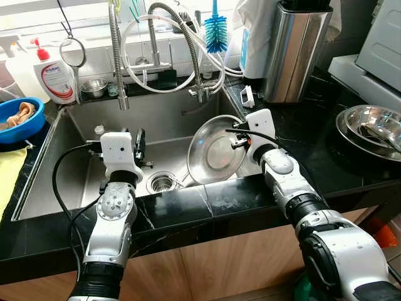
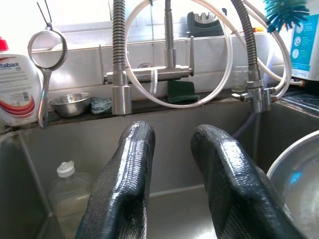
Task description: Kitchen organization
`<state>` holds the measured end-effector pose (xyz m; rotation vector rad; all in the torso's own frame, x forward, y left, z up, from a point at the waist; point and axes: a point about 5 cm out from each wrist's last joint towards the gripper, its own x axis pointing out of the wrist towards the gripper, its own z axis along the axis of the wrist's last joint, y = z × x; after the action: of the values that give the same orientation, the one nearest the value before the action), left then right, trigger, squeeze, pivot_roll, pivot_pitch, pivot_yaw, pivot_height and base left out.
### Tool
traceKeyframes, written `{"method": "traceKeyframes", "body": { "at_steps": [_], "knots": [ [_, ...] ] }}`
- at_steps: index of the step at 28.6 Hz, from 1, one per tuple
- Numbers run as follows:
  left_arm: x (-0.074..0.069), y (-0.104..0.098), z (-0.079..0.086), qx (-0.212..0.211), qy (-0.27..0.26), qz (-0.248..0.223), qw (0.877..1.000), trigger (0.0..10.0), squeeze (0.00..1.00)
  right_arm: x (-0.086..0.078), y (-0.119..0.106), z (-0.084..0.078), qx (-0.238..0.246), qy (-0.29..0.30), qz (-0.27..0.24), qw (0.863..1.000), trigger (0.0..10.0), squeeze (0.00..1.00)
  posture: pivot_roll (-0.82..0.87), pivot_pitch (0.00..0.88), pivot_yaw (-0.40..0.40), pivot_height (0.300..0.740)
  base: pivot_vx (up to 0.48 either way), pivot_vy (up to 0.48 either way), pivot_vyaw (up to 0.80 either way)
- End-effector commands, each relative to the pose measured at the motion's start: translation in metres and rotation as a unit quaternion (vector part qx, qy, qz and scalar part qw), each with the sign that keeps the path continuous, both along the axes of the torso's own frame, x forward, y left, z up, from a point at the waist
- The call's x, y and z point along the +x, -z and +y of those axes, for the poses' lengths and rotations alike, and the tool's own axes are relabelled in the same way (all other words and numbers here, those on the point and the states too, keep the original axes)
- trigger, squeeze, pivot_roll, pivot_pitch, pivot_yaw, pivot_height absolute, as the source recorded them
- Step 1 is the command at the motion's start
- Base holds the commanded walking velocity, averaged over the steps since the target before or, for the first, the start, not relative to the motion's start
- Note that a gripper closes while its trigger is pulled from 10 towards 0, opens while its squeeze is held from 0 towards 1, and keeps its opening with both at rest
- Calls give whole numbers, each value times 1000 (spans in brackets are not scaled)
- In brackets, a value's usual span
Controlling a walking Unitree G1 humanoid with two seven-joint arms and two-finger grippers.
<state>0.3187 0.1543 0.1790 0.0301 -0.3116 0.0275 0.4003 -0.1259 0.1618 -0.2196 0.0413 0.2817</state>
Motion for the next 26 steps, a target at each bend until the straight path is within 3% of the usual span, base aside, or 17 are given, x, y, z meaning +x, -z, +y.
{"method": "traceKeyframes", "body": {
  "at_steps": [1, 3, 4, 11, 12, 13, 16, 21, 23, 26],
  "knots": [
    [0, -1, 1, 12, -1, 1, 1000, 10000, 0, 2, -6, 6, 3, -11, -10, 1000, 10000, 863, -64, 0, 40, 740, 0, 0, 0],
    [0, -1, 1, 12, 0, 0, 1000, 10000, 0, 2, -6, 7, 3, -12, -10, 1000, 10000, 863, -64, 0, 40, 740, 0, 0, 0],
    [0, -1, 0, 12, 1, 1, 1000, 10000, 0, 1, -6, 8, -10, -16, -12, 1000, 10000, 1000, -64, 0, 39, 740, 0, 0, 0],
    [0, -1, 0, 12, 3, 0, 1000, 10000, 0, 2, -7, 8, -16, -14, -16, 1000, 10000, 984, -64, 0, 38, 740, 0, 0, 0],
    [0, -1, 0, 12, 3, 0, 1000, 10000, 0, 2, -7, 8, -16, -14, -16, 1000, 10000, 780, -64, 0, 38, 740, 0, 0, 0],
    [0, -1, 0, 13, 3, -1, 1000, 10000, 0, 2, -9, 8, -17, -12, -23, 1000, 10000, 0, -63, 0, 39, 740, 0, 0, 0],
    [-1, -1, 0, 13, 3, -2, 1000, 10000, 0, 4, -24, 9, -13, -10, -58, 998, 10000, 0, -64, 0, 39, 740, 0, 0, 0],
    [-2, -1, 0, 13, 4, -2, 1000, 10000, 0, 5, -28, 7, -1, 6, -63, 998, 10000, 0, -69, 0, 40, 740, 0, 0, 0],
    [-2, 0, 0, 14, 7, -2, 1000, 10000, 0, 0, -43, 0, 21, 41, -101, 994, 10000, 0, -79, 0, 43, 740, 0, 0, 0],
    [-2, 0, 1, 14, 8, 0, 1000, 10000, 0, -9, -45, -6, 46, 69, -118, 989, 10000, 0, -99, 0, 52, 740, 0, 0, 0]
  ]
}}
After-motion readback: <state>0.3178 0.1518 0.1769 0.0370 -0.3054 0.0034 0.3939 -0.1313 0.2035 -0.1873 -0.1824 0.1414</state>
